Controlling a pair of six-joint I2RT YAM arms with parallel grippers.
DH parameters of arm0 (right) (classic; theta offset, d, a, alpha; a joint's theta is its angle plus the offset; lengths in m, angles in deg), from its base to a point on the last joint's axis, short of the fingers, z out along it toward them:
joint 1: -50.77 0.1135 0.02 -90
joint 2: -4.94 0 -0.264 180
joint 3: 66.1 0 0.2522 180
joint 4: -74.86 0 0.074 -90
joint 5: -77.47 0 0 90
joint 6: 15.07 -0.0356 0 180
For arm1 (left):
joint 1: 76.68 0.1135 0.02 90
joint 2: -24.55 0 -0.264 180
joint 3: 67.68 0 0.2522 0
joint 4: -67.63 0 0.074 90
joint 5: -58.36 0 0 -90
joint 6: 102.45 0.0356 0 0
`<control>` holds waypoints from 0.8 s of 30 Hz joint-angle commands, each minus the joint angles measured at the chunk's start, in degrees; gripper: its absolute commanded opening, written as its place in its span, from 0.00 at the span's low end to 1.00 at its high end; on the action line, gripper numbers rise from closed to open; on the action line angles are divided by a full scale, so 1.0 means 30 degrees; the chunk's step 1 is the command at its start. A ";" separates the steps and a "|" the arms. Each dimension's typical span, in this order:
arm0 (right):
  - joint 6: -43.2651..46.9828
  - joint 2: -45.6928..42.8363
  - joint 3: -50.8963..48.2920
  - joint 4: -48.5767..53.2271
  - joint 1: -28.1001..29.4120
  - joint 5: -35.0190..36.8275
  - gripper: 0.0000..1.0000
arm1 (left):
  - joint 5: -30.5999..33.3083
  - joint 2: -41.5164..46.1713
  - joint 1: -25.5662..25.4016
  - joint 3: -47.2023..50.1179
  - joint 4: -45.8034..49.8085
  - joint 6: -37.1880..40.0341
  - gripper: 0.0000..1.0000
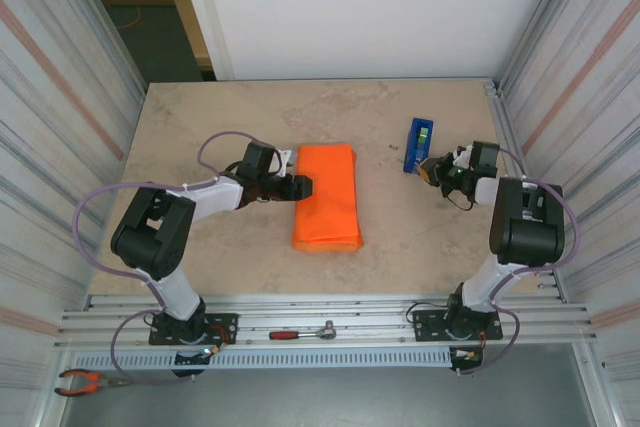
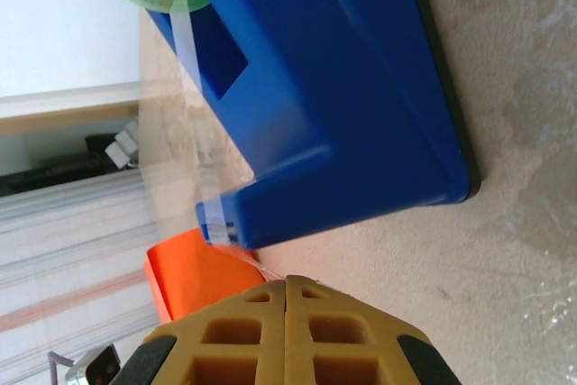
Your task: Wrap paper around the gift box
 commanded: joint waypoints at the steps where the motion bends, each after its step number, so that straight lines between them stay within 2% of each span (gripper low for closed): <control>1: -0.0667 0.1008 -0.0498 0.0092 0.0089 0.0103 0.00 | 0.0563 -0.1261 -0.0431 0.0775 0.2647 0.0960 0.57; 12: -0.1856 0.2862 -0.0202 -0.1373 0.0549 -0.0086 0.00 | 0.0543 -0.1241 -0.0431 0.0774 0.2647 0.0964 0.56; 19: -0.1124 0.1435 0.0158 -0.0763 0.1150 -0.0635 0.00 | 0.0535 -0.1203 -0.0431 0.0781 0.2678 0.0958 0.56; 24: -0.0447 0.0044 0.0954 0.0506 0.2319 -0.0963 0.00 | 0.0562 -0.1220 -0.0431 0.0805 0.2684 0.0968 0.56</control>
